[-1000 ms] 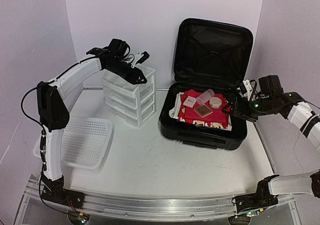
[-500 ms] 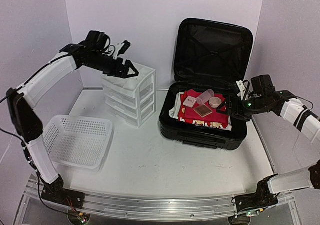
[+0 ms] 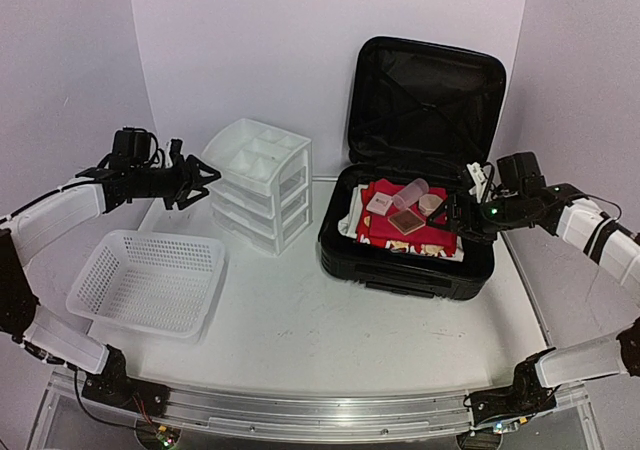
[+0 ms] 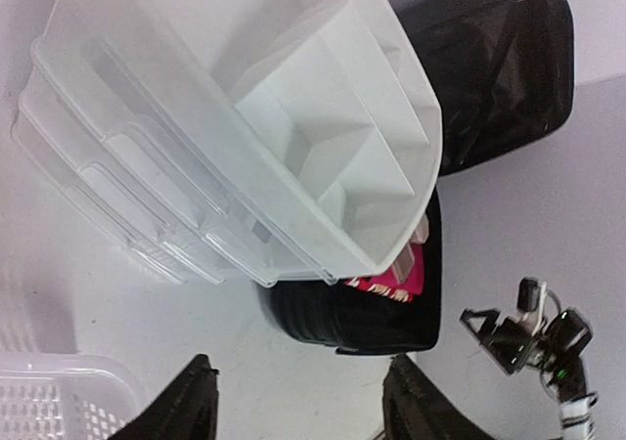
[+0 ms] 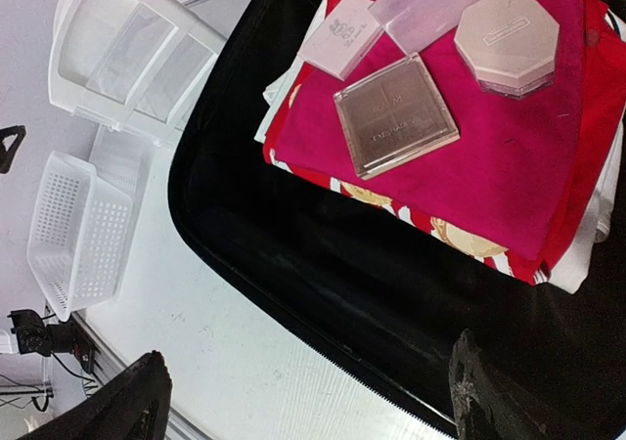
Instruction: Open, take out, and arrange the luggage
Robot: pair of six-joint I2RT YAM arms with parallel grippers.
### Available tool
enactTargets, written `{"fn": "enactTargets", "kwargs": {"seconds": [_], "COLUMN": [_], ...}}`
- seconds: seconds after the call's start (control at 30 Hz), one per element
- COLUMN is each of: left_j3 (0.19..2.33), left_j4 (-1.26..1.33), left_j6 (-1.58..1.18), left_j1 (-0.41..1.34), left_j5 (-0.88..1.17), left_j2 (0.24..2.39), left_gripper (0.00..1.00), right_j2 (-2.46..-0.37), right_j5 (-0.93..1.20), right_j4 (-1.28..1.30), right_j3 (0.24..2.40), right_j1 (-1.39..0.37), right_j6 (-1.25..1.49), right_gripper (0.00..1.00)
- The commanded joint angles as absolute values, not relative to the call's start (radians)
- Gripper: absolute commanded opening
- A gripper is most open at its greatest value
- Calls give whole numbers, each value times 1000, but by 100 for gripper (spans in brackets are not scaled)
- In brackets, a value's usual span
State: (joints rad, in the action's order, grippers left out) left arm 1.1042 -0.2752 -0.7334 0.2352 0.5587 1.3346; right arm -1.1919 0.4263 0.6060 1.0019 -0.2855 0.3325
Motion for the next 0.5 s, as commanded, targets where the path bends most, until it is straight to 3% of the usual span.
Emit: {"fn": "enactTargets", "kwargs": {"seconds": [0.0,0.13,0.47], "left_j3": [1092,1019,1008], "left_j4": [-100,-10,116], "left_j6": [-927,-1052,-1103], "left_j1": [232,232,232], "left_j5": [565,486,505], "left_j2": [1381,1408,1528], "left_gripper": [50,44,41], "right_j2": [-1178,-1154,-1202], "right_j5": [435,430,358], "right_j4": [552,552,571], "right_j3": [1000,979,990], "right_j1": [-296,-298,-297], "right_j6": [344,348,334], "right_gripper": [98,98,98]}}
